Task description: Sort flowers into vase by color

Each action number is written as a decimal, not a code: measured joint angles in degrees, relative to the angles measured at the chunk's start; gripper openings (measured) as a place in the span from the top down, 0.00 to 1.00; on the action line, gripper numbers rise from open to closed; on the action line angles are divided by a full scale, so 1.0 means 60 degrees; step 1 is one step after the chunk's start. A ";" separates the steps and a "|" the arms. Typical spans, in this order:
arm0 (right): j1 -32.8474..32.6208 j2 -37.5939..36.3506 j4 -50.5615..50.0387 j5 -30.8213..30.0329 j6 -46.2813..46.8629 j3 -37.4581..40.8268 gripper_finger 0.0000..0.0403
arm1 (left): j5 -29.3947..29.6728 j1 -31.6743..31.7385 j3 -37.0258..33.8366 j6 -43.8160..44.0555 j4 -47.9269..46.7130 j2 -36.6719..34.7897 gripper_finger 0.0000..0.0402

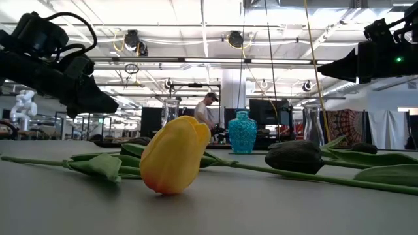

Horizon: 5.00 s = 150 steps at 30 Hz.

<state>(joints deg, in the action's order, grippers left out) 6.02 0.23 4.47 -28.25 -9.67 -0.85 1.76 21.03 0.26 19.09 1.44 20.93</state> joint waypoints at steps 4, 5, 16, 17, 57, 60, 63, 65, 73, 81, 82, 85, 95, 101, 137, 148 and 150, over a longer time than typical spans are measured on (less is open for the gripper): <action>-0.0002 0.0000 0.0001 0.0001 0.0000 0.0001 0.34 | -0.0003 -0.0001 -0.0001 0.0004 0.0001 0.0000 0.72; 0.0000 0.0000 0.0000 0.0000 0.0000 -0.0002 0.34 | 0.0000 -0.0002 0.0002 0.0000 -0.0002 -0.0004 0.72; 0.0000 0.0000 0.0000 0.0000 0.0000 -0.0001 0.34 | -0.0001 -0.0001 -0.0002 0.0000 -0.0001 0.0000 0.72; 0.0000 0.0000 0.0000 0.0000 0.0000 0.0002 0.34 | 0.0000 -0.0002 0.0002 0.0000 0.0001 0.0000 0.72; -0.0281 0.0396 0.0216 0.2163 0.5974 -0.0561 0.35 | 0.0000 -0.0002 -0.0002 0.0004 0.0002 -0.0003 0.72; -0.0482 0.1007 0.0138 0.2200 0.6003 -0.1051 0.39 | -0.0002 -0.0002 0.0002 0.0002 0.0002 -0.0001 0.72; -0.0682 0.1946 -0.0040 0.2238 0.5931 -0.1726 0.42 | -0.0004 -0.0001 0.0001 0.0000 0.0001 -0.0003 0.72; -0.0817 0.2728 -0.0542 0.2246 0.5954 -0.2341 0.45 | 0.0000 -0.0002 -0.0002 0.0003 0.0002 0.0000 0.72; -0.1220 0.6289 -0.3248 0.2246 0.6063 -0.5303 0.47 | 0.0000 0.0002 -0.0002 0.0000 0.0002 0.0000 0.72; -0.1491 0.8992 -0.6798 0.2518 0.7008 -0.7597 0.47 | -0.0001 -0.0001 0.0000 0.0001 0.0002 0.0000 0.72; -0.1542 0.9232 -0.7083 0.2531 0.7117 -0.7762 0.47 | 0.0000 0.0001 -0.0001 0.0004 0.0001 0.0000 0.72; -0.1721 0.9790 -0.7624 0.2532 0.7289 -0.8058 0.47 | 0.0000 -0.0002 -0.0002 0.0000 0.0002 0.0000 0.72; -0.2134 1.0930 -0.8100 0.3524 0.8665 -0.8082 0.47 | 0.0000 -0.0002 0.0002 0.0000 0.0002 0.0000 0.72; -0.2519 1.1665 -0.8400 0.3526 0.9365 -0.8082 0.47 | 0.0000 0.0002 0.0002 0.0000 0.0002 -0.0004 0.72; -0.2371 1.5591 -0.7962 0.3166 0.9176 -0.8089 0.47 | -0.0001 0.0000 0.0001 0.0004 0.0002 0.0000 0.72; -0.2368 1.5759 -0.7938 0.3178 0.9249 -0.8125 0.48 | 0.0000 -0.0001 0.0001 0.0002 0.0002 0.0000 0.72; -0.2368 1.5759 -0.7916 0.3208 0.9249 -0.8119 0.49 | 0.0000 0.0002 -0.0002 0.0004 0.0002 0.0000 0.72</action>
<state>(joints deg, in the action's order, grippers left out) -8.19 94.78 -43.03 -9.00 45.82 -49.57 1.76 21.04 0.25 19.11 1.45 20.93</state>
